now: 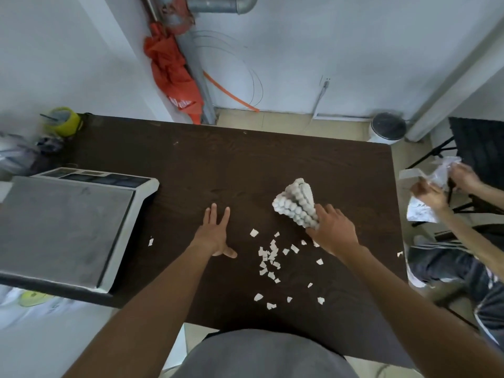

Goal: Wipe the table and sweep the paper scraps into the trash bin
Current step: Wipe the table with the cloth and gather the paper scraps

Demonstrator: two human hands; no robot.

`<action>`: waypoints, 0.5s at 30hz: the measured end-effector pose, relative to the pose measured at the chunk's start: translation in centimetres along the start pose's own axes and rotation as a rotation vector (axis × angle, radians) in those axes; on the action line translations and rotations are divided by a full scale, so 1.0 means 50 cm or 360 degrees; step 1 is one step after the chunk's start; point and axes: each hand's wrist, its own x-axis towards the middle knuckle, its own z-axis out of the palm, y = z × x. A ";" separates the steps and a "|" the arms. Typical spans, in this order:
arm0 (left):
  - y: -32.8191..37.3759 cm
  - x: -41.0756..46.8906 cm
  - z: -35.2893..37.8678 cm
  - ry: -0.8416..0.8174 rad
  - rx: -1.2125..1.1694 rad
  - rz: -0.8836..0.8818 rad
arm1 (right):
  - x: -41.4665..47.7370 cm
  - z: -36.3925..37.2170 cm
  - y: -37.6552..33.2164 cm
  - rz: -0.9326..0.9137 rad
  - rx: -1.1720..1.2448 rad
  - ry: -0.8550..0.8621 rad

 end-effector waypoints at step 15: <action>-0.017 0.002 0.009 0.0057 -0.0002 0.0035 | 0.032 -0.023 -0.109 -0.0171 0.0062 0.0087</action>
